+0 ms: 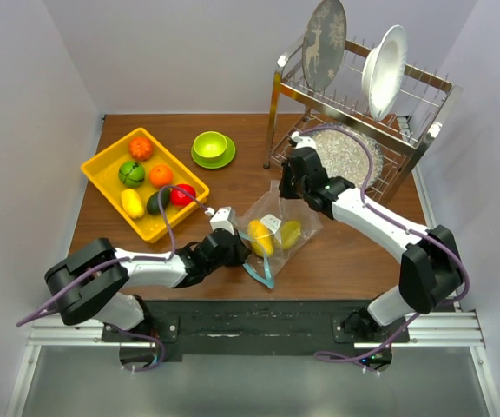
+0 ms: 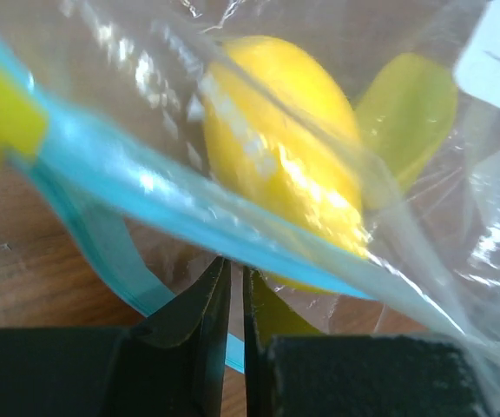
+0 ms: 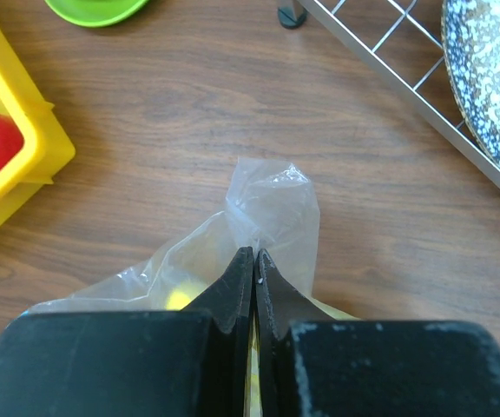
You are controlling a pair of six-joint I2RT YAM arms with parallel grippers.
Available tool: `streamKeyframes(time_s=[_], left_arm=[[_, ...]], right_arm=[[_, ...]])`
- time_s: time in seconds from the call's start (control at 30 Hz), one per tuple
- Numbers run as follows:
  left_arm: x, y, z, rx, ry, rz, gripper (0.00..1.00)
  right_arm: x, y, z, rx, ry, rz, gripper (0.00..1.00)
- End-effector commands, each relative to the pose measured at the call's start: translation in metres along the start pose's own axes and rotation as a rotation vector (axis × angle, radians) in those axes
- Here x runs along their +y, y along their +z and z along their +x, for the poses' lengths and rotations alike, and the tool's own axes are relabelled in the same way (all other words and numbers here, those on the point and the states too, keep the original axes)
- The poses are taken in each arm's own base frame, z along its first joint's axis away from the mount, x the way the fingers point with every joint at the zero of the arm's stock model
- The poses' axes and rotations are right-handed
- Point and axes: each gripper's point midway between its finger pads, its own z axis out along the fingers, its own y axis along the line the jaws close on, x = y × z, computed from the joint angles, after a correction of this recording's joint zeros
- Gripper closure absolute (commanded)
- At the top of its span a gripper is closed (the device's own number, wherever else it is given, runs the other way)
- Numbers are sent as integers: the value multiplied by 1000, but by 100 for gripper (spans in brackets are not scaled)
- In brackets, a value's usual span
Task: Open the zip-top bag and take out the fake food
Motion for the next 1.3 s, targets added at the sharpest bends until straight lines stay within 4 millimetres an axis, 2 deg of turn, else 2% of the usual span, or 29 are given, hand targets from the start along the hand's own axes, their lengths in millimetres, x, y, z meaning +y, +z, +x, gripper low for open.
streamKeyframes(time_s=[0.0,0.07,0.1,0.17,0.2,0.27,0.47,0.6,0.73,0.87,1.1,1.2,1.27], left_arm=[[-6,-7,-12,-58,5,20,82],[-11,-8,-15,-65,7,30,77],[-12,-8,-15,-61,5,31,76],[-16,-9,-17,-62,0,44,75],[-17,-9,-17,-63,-4,49,74],[-21,-12,-19,-70,0,60,69],[-40,-19,-29,-112,82,64,42],[-47,-11,-34,-116,143,21,34],[-49,1,-35,-109,203,-23,25],[-48,17,-32,-85,278,-76,22],[-50,40,-20,-56,350,-130,16],[-48,42,-19,-58,349,-148,23],[-47,42,-18,-57,350,-157,35]], right_arm=[[-9,5,5,15,11,60,98],[-18,4,10,30,7,104,78],[-23,1,8,17,6,128,60],[-28,-6,9,12,1,143,50],[-29,-14,3,-10,7,138,45],[-33,-20,4,-14,4,148,41],[-39,-42,6,-32,14,142,40],[-43,-44,17,-17,18,147,41],[-48,-34,36,26,16,153,42],[-50,-22,51,62,17,158,55],[-54,-5,73,115,6,170,60],[-56,-3,79,128,4,174,64],[-59,-3,79,128,-2,187,66]])
